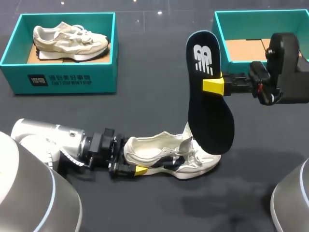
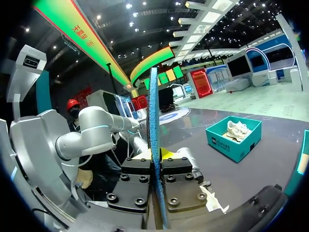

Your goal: Take the shoe out of the shoebox, open the shoe tongue, remove and reinsert the insole, then place the shoe into the shoebox

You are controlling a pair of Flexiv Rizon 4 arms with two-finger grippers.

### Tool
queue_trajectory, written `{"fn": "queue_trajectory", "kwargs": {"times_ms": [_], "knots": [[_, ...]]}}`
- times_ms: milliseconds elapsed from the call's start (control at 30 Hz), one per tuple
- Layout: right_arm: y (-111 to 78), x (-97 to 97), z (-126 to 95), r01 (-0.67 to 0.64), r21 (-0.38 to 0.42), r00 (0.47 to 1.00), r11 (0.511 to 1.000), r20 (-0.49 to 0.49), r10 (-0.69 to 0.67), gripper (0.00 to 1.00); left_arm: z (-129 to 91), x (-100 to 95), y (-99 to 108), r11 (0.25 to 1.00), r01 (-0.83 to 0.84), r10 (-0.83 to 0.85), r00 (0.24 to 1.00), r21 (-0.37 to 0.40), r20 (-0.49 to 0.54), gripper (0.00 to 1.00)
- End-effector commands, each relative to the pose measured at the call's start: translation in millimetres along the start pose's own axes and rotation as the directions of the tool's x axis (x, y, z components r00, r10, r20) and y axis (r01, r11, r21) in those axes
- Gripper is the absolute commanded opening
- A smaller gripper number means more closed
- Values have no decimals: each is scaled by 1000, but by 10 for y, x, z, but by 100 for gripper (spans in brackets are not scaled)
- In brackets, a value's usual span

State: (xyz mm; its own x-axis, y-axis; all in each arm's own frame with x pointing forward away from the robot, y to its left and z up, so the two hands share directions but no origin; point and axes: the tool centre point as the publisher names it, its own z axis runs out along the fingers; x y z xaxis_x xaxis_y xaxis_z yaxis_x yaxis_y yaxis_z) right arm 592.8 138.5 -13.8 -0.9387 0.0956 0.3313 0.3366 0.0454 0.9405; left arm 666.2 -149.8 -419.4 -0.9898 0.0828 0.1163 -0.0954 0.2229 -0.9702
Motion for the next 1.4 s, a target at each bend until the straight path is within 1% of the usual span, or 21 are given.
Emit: {"fn": "queue_trajectory", "kwargs": {"times_ms": [33, 133, 267, 500, 633, 1100, 1233, 1267, 1300, 1333, 1367, 1400], "knots": [[63, 296, -142, -2, 10, 981, 1000, 195, 0, 0, 5, 4, -2, 1000, 0, 0, 1000, -1, 1, 0], [129, 283, -127, -5, 15, 980, 1000, 197, 2, 0, 5, 4, -2, 1000, 0, 0, 1000, -1, 1, 0], [156, 258, -106, -5, 19, 980, 1000, 200, 1, 0, 5, 4, -2, 1000, 0, 0, 1000, -1, 1, 0], [116, 211, -32, -18, -8, 977, 1000, 212, 19, 0, 5, 4, -2, 1000, 0, 0, 1000, -1, 1, 0], [98, 204, -5, -29, -27, 971, 999, 238, 34, 0, 5, 4, -2, 1000, 0, 0, 1000, -1, 1, 0], [98, 204, -5, -29, -27, 971, 999, 238, 34, 0, 5, 4, -2, 1000, 0, 0, 1000, -1, 1, 0], [98, 204, -5, -29, -27, 971, 999, 238, 34, 0, -33, 1, -9, 1000, -5, 5, 1000, -2, 1, 0], [98, 204, -5, -29, -27, 971, 999, 238, 34, 0, -40, 1, -7, 1000, -4, 4, 1000, -2, 0, 34], [98, 204, -5, -29, -27, 971, 999, 238, 34, 0, -46, -2, -2, 1000, -1, 1, 1000, -2, -1, 51], [98, 204, -5, -29, -27, 971, 999, 238, 34, 0, -48, -4, 7, 1000, 1, -1, 1000, -5, -1, 91], [98, 204, -5, -29, -27, 971, 999, 238, 34, 0, -48, -6, 15, 1000, 2, -2, 1000, -8, 0, 100], [98, 204, -5, -29, -27, 971, 999, 238, 34, 0, -50, -9, 21, 1000, 5, -5, 1000, -9, 1, 100]]}}
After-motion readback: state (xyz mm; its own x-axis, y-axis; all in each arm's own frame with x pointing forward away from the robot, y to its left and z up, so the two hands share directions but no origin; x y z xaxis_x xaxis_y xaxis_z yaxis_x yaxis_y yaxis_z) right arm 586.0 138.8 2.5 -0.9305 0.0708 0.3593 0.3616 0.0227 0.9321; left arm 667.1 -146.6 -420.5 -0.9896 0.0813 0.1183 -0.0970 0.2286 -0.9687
